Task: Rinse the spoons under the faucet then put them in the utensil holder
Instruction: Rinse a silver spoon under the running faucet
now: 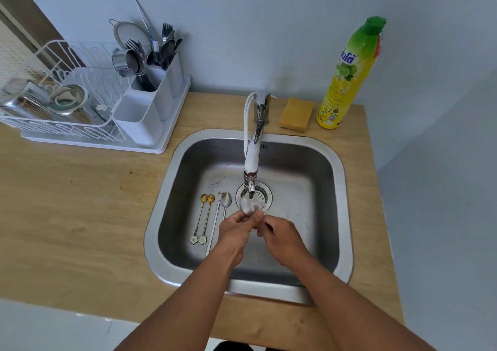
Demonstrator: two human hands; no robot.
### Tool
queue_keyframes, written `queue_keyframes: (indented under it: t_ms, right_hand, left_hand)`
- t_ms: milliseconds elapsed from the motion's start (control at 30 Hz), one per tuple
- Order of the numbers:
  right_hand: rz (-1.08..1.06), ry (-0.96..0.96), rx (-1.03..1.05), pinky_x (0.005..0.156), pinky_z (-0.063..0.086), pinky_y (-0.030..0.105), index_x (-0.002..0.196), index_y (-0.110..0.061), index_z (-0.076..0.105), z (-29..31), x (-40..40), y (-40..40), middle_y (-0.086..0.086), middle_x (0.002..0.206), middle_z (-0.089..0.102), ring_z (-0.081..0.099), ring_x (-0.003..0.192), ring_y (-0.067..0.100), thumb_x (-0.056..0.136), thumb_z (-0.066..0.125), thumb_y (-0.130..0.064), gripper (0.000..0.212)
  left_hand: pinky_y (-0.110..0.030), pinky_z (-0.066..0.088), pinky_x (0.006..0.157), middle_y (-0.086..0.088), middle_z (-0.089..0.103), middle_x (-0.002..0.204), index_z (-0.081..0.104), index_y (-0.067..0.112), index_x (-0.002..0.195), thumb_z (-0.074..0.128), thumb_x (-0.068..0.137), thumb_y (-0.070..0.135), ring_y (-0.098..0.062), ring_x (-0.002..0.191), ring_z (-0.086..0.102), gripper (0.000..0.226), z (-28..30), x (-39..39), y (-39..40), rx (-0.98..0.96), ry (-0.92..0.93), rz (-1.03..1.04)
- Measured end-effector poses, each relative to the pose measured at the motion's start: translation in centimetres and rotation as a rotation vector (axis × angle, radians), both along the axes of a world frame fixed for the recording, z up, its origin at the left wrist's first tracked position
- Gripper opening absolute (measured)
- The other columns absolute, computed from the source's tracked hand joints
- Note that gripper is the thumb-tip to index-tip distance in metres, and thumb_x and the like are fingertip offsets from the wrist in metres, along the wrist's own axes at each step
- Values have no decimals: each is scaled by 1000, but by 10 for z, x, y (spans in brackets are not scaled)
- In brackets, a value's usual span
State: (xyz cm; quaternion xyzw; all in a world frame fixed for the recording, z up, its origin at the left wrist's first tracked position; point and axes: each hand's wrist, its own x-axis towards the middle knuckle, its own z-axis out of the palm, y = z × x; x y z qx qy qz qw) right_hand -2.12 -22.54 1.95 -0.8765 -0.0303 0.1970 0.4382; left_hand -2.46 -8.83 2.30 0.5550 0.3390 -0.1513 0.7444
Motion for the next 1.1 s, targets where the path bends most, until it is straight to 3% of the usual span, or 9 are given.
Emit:
queue_keyframes:
  t_ms: [33, 133, 233, 433, 600, 700, 833, 1000, 1100]
  right_hand:
    - [-7, 6, 3, 75, 57, 39, 91, -25, 71, 0, 1, 0, -13, 82, 73, 68, 78, 10, 104, 52, -39, 27]
    - [-17, 15, 2, 76, 57, 36, 99, -30, 74, 0, 2, 2, -17, 82, 71, 66, 79, 4, 103, 54, -35, 21]
    - [-25, 3, -6, 76, 57, 37, 99, -31, 73, 1, 3, 2, -16, 83, 72, 66, 80, 5, 103, 55, -34, 19]
    - [-54, -12, -8, 76, 57, 37, 90, -32, 71, 3, 4, 1, -15, 82, 72, 66, 79, 9, 102, 57, -32, 18]
    - [-72, 18, 37, 72, 54, 30, 90, -30, 72, 3, 5, 0, -14, 78, 71, 64, 73, 0, 102, 59, -31, 18]
    - [-59, 49, 95, 73, 55, 30, 88, -28, 73, 2, 2, -3, -11, 78, 72, 66, 73, 5, 102, 59, -29, 20]
    - [-28, 63, 151, 76, 54, 30, 89, -26, 73, 2, 1, -9, -11, 79, 72, 66, 76, 9, 102, 58, -27, 20]
    - [14, 76, 167, 78, 55, 32, 89, -25, 73, 3, 0, -12, -12, 81, 72, 67, 77, 11, 101, 59, -28, 19]
    - [-26, 62, 129, 79, 57, 38, 90, -25, 74, 3, -2, -8, -13, 80, 73, 67, 78, 10, 100, 60, -31, 18]
  left_hand:
    - [-29, 54, 87, 0, 82, 85, 85, 21, 83, 89, 74, 27, -10, 79, 73, 12, 2, 0, -1, 12, -6, -2]
    - [-37, 46, 98, 1, 82, 88, 84, 21, 86, 82, 83, 48, -11, 85, 73, 27, 8, 3, -1, 82, 21, -37]
    - [-33, 46, 89, 7, 82, 95, 83, 24, 100, 62, 95, 60, -5, 89, 75, 42, 15, 8, 0, 90, 45, -64]
    - [-41, 43, 97, 7, 82, 102, 78, 23, 111, 32, 108, 55, -10, 105, 73, 56, 19, 13, 5, 59, 55, -136]
    - [-42, 47, 101, 8, 81, 109, 75, 20, 109, 49, 109, 30, -14, 109, 73, 29, 12, 3, 7, 131, -76, -163]
    - [-41, 46, 98, 9, 80, 109, 79, 21, 107, 57, 105, 25, -15, 112, 71, 22, 11, 3, 10, 154, -103, -166]
    - [-41, 49, 95, 8, 81, 103, 84, 29, 96, 63, 102, 34, -11, 103, 72, 22, 14, 6, 11, 147, -71, -148]
    - [-42, 49, 90, 3, 82, 90, 80, 21, 96, 73, 90, 49, -12, 92, 76, 29, 19, 14, 12, 130, 65, -55]
    - [-40, 49, 89, 0, 81, 81, 80, 19, 82, 79, 85, 51, -16, 89, 76, 32, 19, 16, 12, 212, 62, -6]
